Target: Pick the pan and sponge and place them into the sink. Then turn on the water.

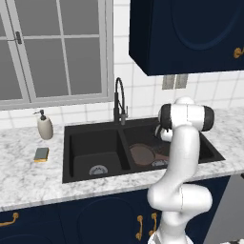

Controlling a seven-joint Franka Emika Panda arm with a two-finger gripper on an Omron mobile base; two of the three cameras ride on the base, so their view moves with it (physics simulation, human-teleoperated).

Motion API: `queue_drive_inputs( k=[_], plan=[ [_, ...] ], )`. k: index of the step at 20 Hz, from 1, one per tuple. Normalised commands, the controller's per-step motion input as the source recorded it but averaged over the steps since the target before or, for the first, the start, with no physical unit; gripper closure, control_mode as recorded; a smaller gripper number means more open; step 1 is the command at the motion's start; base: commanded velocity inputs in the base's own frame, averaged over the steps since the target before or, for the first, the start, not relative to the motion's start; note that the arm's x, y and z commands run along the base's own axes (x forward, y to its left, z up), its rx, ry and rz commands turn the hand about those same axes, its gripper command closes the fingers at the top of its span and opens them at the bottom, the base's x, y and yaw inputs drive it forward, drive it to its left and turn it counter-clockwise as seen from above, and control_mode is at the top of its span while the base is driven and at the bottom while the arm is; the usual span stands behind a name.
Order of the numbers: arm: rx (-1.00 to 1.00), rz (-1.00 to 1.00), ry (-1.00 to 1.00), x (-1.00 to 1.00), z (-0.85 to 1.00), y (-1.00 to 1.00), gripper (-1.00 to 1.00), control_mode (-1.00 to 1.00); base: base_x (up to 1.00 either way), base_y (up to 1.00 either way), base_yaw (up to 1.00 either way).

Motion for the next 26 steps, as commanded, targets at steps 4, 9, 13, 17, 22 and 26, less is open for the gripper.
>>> queue_drive_inputs(
  k=[4,9,13,17,22,26],
  plan=[
    [0.00,0.03,-0.48,-0.91,1.00,0.00,-1.00,-1.00,0.00,0.00,0.00],
    [0.00,0.00,-0.45,-0.75,1.00,0.02,-1.00,-1.00,0.00,0.00,0.00],
    [0.00,0.00,-0.27,-0.62,1.00,0.02,-1.00,-1.00,0.00,0.00,0.00],
    [0.00,0.05,-0.10,-0.21,1.00,0.10,-1.00,-1.00,0.00,0.00,0.00],
    [-0.02,0.10,-0.01,-0.04,1.00,0.11,-1.00,-1.00,0.00,0.00,0.00],
    [-0.08,0.11,-0.03,-0.19,1.00,0.13,-1.00,-1.00,0.00,0.00,0.00]
  ],
)
